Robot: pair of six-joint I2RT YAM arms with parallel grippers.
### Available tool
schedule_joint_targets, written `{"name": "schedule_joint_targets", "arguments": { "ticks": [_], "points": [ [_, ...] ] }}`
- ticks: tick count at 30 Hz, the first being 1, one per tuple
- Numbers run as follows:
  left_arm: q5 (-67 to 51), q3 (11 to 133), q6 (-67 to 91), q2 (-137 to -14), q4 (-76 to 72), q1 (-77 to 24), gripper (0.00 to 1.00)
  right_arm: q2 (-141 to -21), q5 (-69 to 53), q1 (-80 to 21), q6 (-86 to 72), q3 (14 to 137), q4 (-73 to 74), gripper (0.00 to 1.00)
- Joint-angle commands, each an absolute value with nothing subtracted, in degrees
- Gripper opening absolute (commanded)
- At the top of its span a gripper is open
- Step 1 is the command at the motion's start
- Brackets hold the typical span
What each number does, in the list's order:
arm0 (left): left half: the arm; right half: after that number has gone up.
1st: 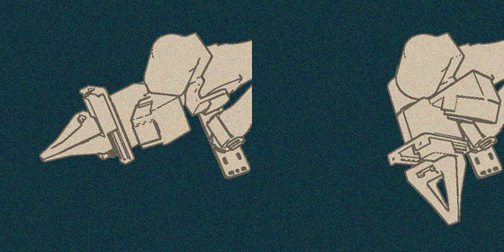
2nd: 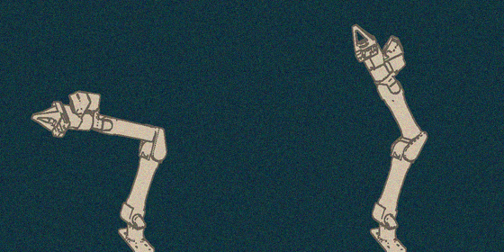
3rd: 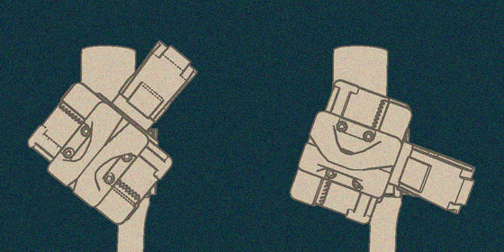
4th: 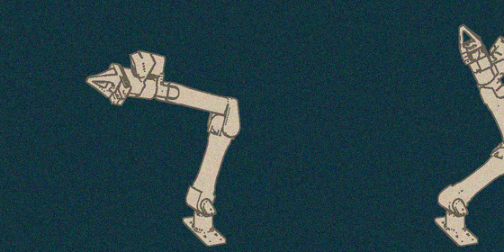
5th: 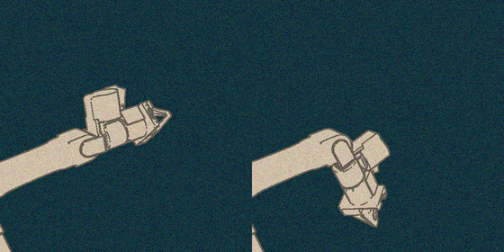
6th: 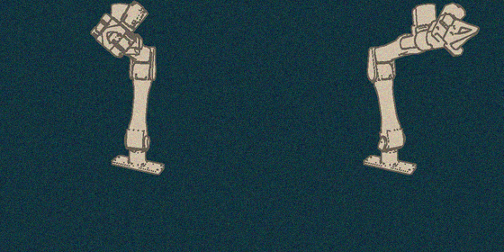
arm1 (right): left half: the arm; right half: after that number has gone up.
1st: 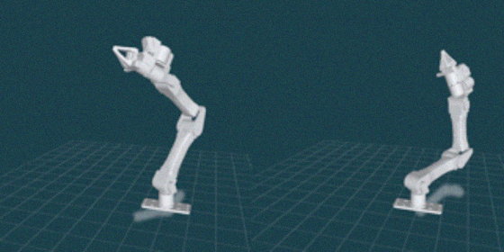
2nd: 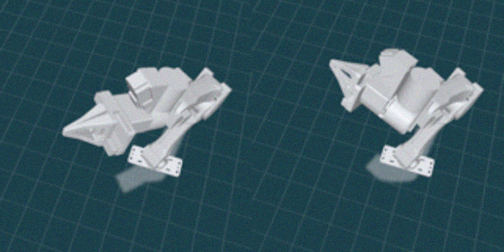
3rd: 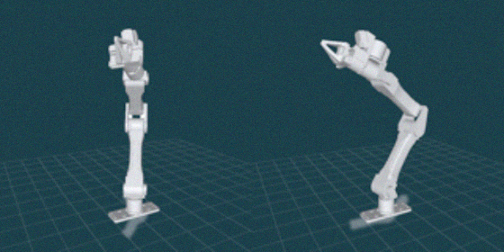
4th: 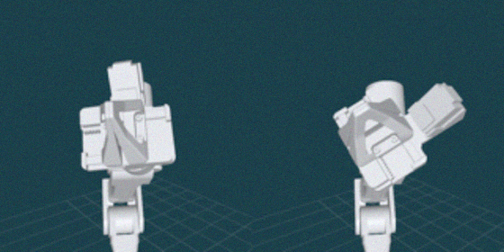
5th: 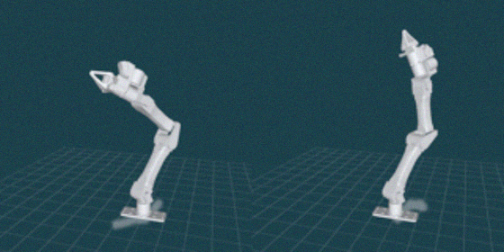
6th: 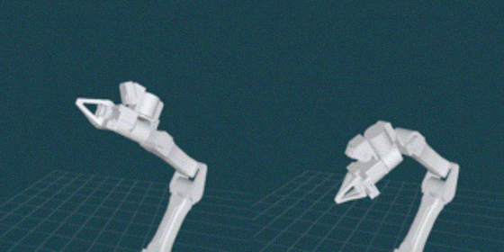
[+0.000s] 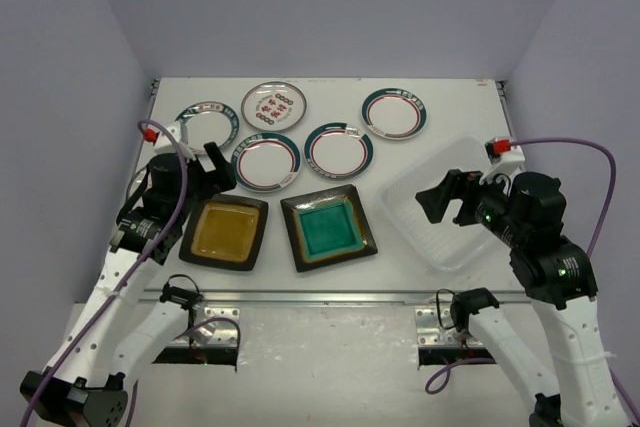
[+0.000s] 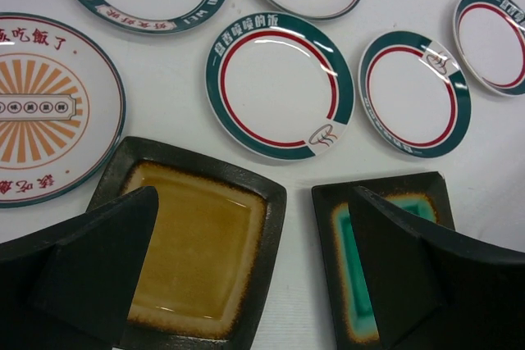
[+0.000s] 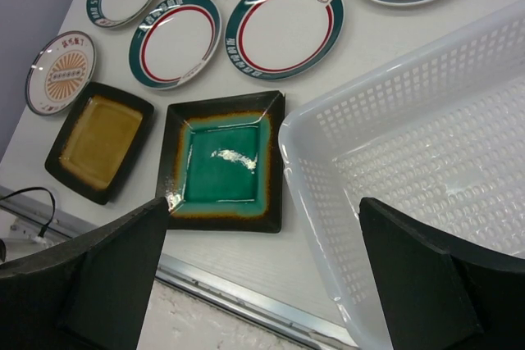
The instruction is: Place the plates into the plastic bin on the countertop
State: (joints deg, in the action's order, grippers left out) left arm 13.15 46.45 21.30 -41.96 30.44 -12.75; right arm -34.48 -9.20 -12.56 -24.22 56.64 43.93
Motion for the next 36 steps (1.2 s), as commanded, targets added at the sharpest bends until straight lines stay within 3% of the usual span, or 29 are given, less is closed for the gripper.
{"name": "schedule_joint_targets", "arguments": {
  "ticks": [1, 6, 12, 17, 36],
  "points": [
    [3.30, 50.38, 25.61, -43.40, 28.98, -13.27, 1.00, -34.25, -10.54, -12.54, -23.71, 57.89, 43.19, 0.99],
    [-7.70, 41.84, 39.19, -46.54, 21.87, -16.99, 1.00, -34.30, -17.40, -12.48, -23.87, 55.48, 41.98, 0.99],
    [11.20, 39.37, 55.99, -54.82, 15.37, -43.85, 1.00, -34.54, -18.45, -12.48, -25.05, 54.94, 42.10, 0.99],
    [8.80, 33.06, 62.88, -58.85, 7.11, -45.58, 1.00, -32.76, -19.54, -12.53, -25.40, 55.41, 41.84, 0.99],
    [10.53, 24.53, 64.04, -70.45, 1.18, -45.97, 1.00, -31.17, -20.26, -12.55, -24.80, 53.45, 41.72, 0.99]
  ]
}}
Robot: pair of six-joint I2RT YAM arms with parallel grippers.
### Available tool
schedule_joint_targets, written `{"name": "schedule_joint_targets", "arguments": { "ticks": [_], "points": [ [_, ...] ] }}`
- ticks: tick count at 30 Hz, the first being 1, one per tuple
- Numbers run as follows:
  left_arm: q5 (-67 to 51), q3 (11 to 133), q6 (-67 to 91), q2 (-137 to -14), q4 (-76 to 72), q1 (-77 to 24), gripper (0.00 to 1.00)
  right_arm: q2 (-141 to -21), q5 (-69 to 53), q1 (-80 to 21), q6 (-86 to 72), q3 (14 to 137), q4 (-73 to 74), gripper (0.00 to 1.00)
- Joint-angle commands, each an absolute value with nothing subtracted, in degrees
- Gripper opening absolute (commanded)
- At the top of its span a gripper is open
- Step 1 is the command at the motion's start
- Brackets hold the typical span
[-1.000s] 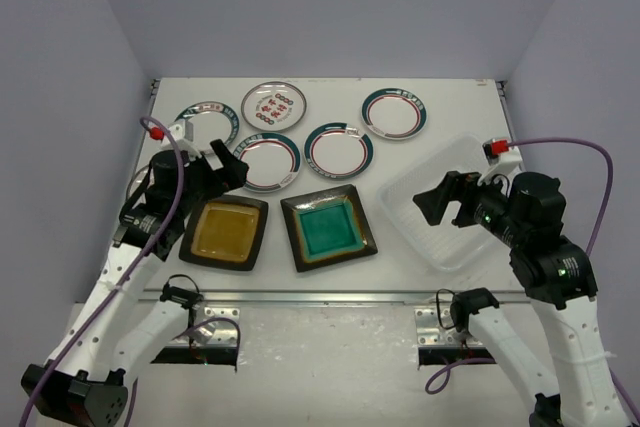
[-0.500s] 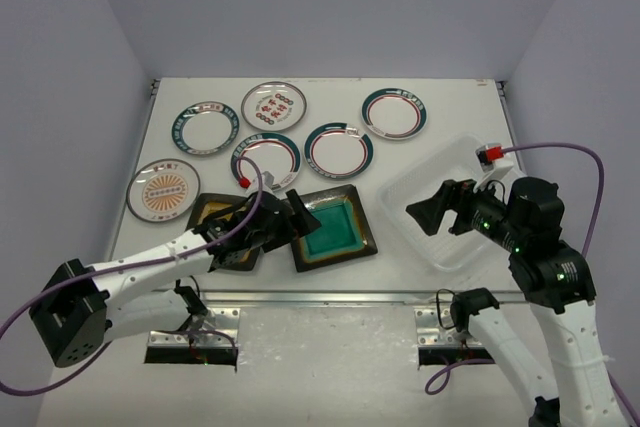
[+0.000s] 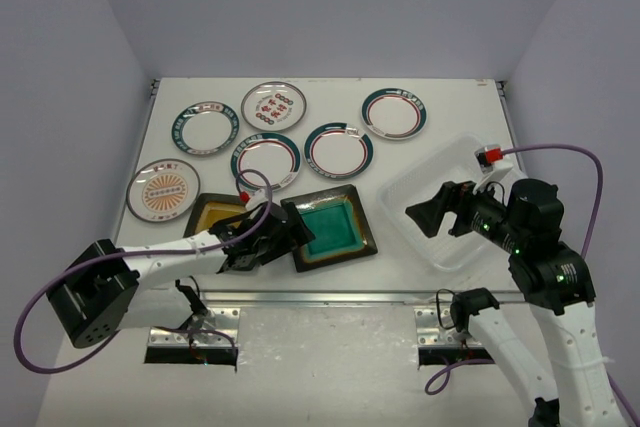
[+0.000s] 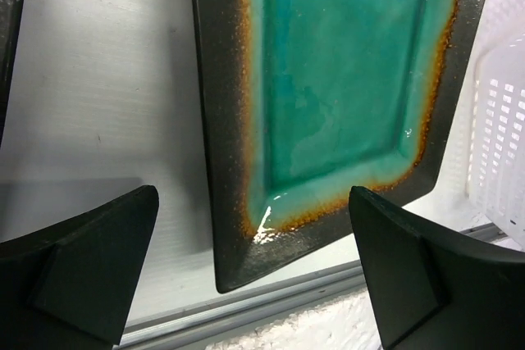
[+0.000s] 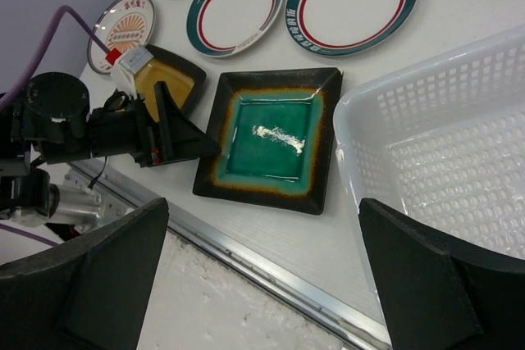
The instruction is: Place the plates into the plastic bin on the countertop
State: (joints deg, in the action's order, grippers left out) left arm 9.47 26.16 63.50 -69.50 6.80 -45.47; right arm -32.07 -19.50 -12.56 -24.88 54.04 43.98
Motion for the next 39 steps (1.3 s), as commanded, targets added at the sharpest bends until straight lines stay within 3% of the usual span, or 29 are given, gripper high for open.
{"name": "schedule_joint_targets", "arguments": {
  "ticks": [1, 7, 14, 18, 24, 39],
  "points": [
    [10.34, 24.52, 63.58, -71.13, -0.05, -45.97, 1.00, -31.09, -20.48, -12.57, -24.93, 53.26, 41.43, 0.99],
    [8.97, 25.53, 62.14, -77.56, -4.74, -45.92, 0.99, -31.42, -21.53, -12.48, -25.62, 52.82, 40.47, 0.99],
    [9.73, 25.04, 62.31, -81.24, -7.98, -45.76, 0.73, -30.32, -22.83, -12.48, -26.81, 51.56, 37.70, 0.99],
    [10.02, 23.79, 62.62, -80.95, -9.57, -45.49, 0.36, -30.15, -23.64, -12.48, -27.16, 51.42, 37.00, 0.99],
    [8.94, 21.09, 62.19, -79.22, -12.66, -45.18, 0.01, -29.90, -23.82, -12.55, -27.49, 51.06, 36.74, 0.99],
    [6.47, 7.55, 65.05, -55.95, -24.02, -45.18, 0.00, -29.83, -23.51, -12.48, -27.64, 51.54, 37.00, 0.99]
  ]
}}
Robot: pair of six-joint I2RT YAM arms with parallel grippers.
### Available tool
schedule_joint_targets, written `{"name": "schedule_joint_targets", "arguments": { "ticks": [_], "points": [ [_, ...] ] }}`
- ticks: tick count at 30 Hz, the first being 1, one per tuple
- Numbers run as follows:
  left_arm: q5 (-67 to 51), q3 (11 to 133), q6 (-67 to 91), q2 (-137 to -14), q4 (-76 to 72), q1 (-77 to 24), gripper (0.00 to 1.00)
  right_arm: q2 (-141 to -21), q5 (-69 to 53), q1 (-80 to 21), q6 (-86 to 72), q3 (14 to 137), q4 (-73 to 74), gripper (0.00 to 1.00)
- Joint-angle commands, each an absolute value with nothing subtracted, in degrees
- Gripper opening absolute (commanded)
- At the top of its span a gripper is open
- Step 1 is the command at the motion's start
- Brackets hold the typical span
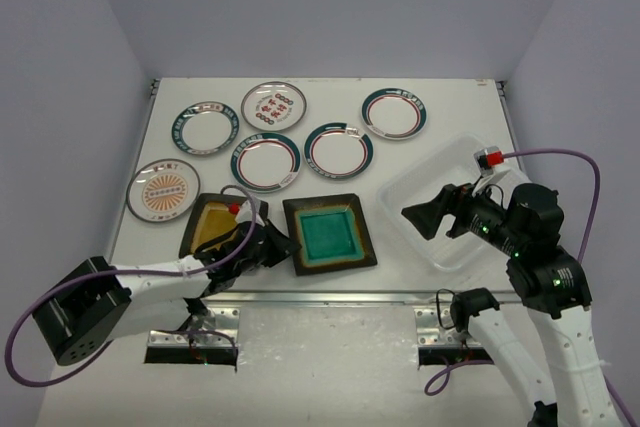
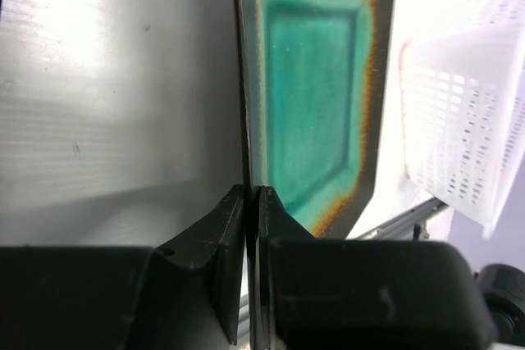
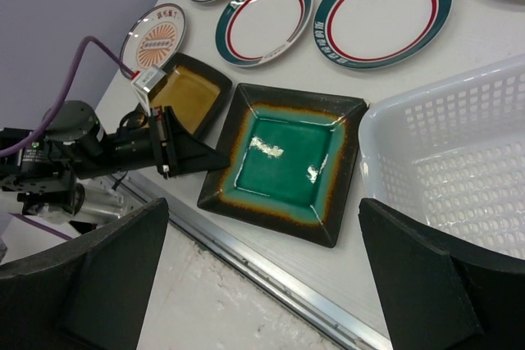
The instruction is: Place the plates into the plastic bin on the countertop
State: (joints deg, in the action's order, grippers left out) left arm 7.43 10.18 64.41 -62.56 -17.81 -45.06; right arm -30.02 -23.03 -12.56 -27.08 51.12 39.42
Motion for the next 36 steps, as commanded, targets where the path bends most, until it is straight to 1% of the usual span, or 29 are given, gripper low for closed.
{"name": "schedule_joint_targets", "arguments": {
  "ticks": [1, 5, 12, 17, 25, 34, 36],
  "points": [
    [6.32, 7.00, 65.67, -54.24, -24.12, -45.13, 0.00, -29.91, -23.55, -12.48, -27.68, 51.61, 37.00, 0.99],
    [4.04, 6.79, 67.34, -47.48, -21.54, -43.47, 0.00, -29.97, -23.64, -12.51, -28.01, 51.68, 36.68, 0.99],
    [-1.39, 6.11, 70.83, -41.48, -20.70, -39.54, 0.00, -29.36, -23.38, -12.55, -28.39, 51.51, 36.39, 0.99],
    [-4.84, 5.21, 71.71, -39.40, -24.85, -38.01, 0.00, -29.18, -21.69, -12.48, -28.65, 51.10, 36.56, 0.99],
    [-5.98, 7.93, 71.02, -36.57, -24.48, -37.97, 0.00, -29.92, -21.39, -12.48, -28.71, 50.89, 36.42, 0.99],
    [-4.42, 14.09, 69.65, -29.02, -15.95, -38.05, 0.00, -30.37, -20.17, -12.48, -28.91, 51.92, 36.41, 0.99],
    [-3.25, 16.43, 68.55, -27.51, -11.52, -38.01, 0.00, -31.20, -19.16, -12.48, -28.83, 53.21, 37.06, 0.99]
  ]
}}
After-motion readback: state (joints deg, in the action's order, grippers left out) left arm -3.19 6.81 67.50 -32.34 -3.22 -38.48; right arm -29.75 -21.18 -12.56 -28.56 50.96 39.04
